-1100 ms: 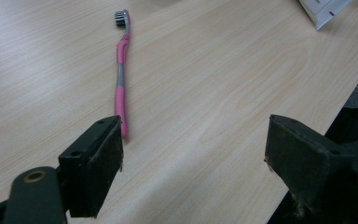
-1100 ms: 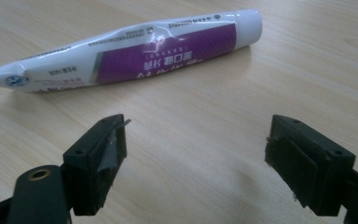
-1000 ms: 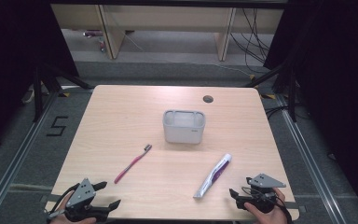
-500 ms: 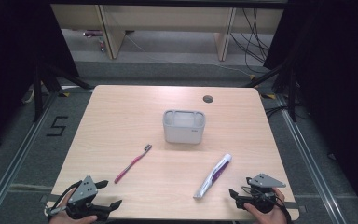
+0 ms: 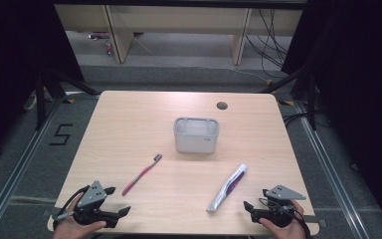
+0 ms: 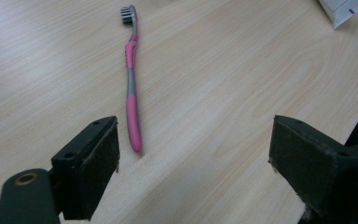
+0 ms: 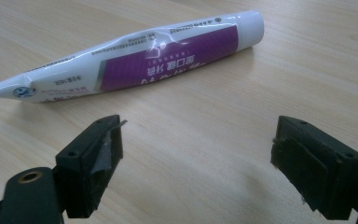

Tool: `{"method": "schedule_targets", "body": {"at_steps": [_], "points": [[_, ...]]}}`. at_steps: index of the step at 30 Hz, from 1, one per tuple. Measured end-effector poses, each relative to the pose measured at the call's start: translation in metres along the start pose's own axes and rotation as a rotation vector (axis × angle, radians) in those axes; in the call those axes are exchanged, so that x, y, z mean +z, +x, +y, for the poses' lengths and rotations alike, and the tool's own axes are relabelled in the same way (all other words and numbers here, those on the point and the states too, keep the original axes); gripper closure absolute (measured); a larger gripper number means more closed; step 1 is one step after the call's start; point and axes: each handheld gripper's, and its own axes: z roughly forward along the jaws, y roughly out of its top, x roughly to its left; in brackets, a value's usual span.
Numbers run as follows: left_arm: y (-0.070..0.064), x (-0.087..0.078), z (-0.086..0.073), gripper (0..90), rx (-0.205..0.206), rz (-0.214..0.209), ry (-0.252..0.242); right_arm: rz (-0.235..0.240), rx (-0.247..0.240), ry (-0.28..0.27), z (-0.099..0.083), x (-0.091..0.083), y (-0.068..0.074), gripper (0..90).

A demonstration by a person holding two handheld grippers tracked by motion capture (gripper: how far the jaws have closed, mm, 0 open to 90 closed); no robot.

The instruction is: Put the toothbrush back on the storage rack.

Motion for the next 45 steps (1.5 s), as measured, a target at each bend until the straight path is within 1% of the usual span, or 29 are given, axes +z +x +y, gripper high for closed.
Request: {"method": "schedule_targets", "body": {"at_steps": [1, 2, 3, 5, 6, 7, 10, 11, 19, 20, 21, 23, 24, 26, 27, 28, 29, 30, 31, 32, 33, 34, 35, 36, 37, 39, 42, 43, 45], "points": [[0.000, 0.000, 0.000, 15.8, 0.000, 0.000, 0.000, 0.000, 0.000, 0.000, 0.000, 0.000, 0.000, 16.8], [0.001, 0.003, 0.001, 15.8, -0.018, -0.004, -0.020, 0.012, 0.003, -0.001, 0.000, 0.000, 0.000, 16.7], [0.003, 0.003, 0.003, 15.8, 0.003, -0.008, -0.006, 0.014, 0.001, -0.001, 0.000, 0.000, 0.000, 16.5], [0.003, 0.006, 0.005, 15.8, -0.013, -0.004, -0.019, 0.013, -0.007, 0.001, 0.000, 0.000, 0.000, 16.5], [0.004, 0.006, 0.006, 15.8, -0.008, -0.004, -0.008, 0.025, -0.008, 0.002, 0.000, 0.001, 0.000, 16.5], [0.006, 0.007, 0.007, 15.9, -0.001, -0.009, -0.009, 0.024, -0.021, 0.002, 0.000, 0.000, 0.000, 16.5], [0.007, 0.010, 0.010, 15.9, -0.009, 0.001, -0.007, 0.017, -0.023, 0.011, 0.000, 0.000, 0.000, 16.6], [0.008, 0.011, 0.011, 15.9, -0.002, 0.000, -0.005, 0.018, -0.024, 0.011, 0.000, 0.000, 0.000, 16.6], [0.014, 0.022, 0.018, 16.9, 0.009, 0.016, 0.012, 0.021, -0.026, 0.012, 0.000, 0.000, 0.000, 16.6], [0.015, 0.023, 0.020, 17.5, 0.020, 0.015, 0.024, 0.020, -0.025, 0.012, 0.000, 0.000, 0.000, 16.6], [0.015, 0.023, 0.020, 18.6, 0.020, 0.015, 0.024, 0.020, -0.025, 0.012, 0.000, 0.000, 0.000, 16.6], [0.016, 0.026, 0.021, 20.1, 0.020, 0.020, 0.024, 0.037, -0.011, 0.017, 0.001, 0.000, 0.002, 16.8], [0.018, 0.029, 0.024, 21.4, 0.032, 0.019, 0.037, 0.038, -0.013, 0.017, 0.001, 0.000, 0.002, 16.9], [0.018, 0.033, 0.027, 23.9, 0.038, 0.014, 0.044, 0.038, -0.012, 0.018, 0.001, 0.000, 0.002, 17.0], [0.020, 0.034, 0.029, 25.4, 0.055, 0.022, 0.061, 0.038, -0.027, 0.015, 0.001, 0.000, 0.001, 17.2], [0.020, 0.036, 0.030, 26.9, 0.053, 0.019, 0.060, 0.051, -0.023, 0.012, 0.001, 0.001, 0.001, 17.3], [0.022, 0.037, 0.031, 28.5, 0.063, 0.024, 0.074, 0.065, -0.029, 0.024, 0.001, 0.001, 0.000, 17.4], [0.024, 0.040, 0.033, 31.5, 0.065, 0.025, 0.083, 0.057, -0.027, 0.023, 0.001, 0.001, 0.001, 17.9], [0.024, 0.040, 0.033, 33.9, 0.065, 0.025, 0.083, 0.057, -0.027, 0.023, 0.001, 0.001, 0.001, 17.9], [0.028, 0.043, 0.036, 34.4, 0.065, 0.026, 0.104, 0.034, -0.036, 0.023, 0.001, 0.000, 0.003, 18.7], [0.028, 0.043, 0.036, 35.2, 0.065, 0.026, 0.104, 0.034, -0.036, 0.023, 0.001, 0.000, 0.003, 18.7], [0.031, 0.047, 0.039, 35.6, 0.069, 0.025, 0.133, 0.010, -0.047, 0.020, 0.001, 0.000, 0.004, 18.9], [0.031, 0.050, 0.040, 36.3, 0.053, 0.021, 0.123, 0.021, -0.061, 0.014, 0.001, 0.001, 0.003, 18.9], [0.031, 0.050, 0.040, 36.9, 0.053, 0.021, 0.123, 0.013, -0.062, 0.014, 0.001, 0.001, 0.003, 18.9], [0.032, 0.054, 0.042, 37.4, 0.057, 0.012, 0.141, 0.020, -0.043, 0.010, 0.001, 0.001, 0.003, 18.9], [0.033, 0.057, 0.045, 38.4, 0.051, 0.012, 0.150, 0.010, -0.062, 0.015, 0.001, 0.000, 0.002, 19.0], [0.035, 0.061, 0.050, 40.3, 0.048, 0.011, 0.152, 0.019, -0.027, 0.023, 0.001, -0.001, 0.005, 19.2], [0.037, 0.062, 0.053, 41.0, 0.051, 0.005, 0.165, 0.011, -0.055, 0.012, 0.002, -0.001, 0.003, 19.2], [0.038, 0.066, 0.056, 44.7, 0.043, 0.002, 0.170, 0.014, -0.060, 0.013, 0.001, 0.000, 0.003, 19.3]]}}
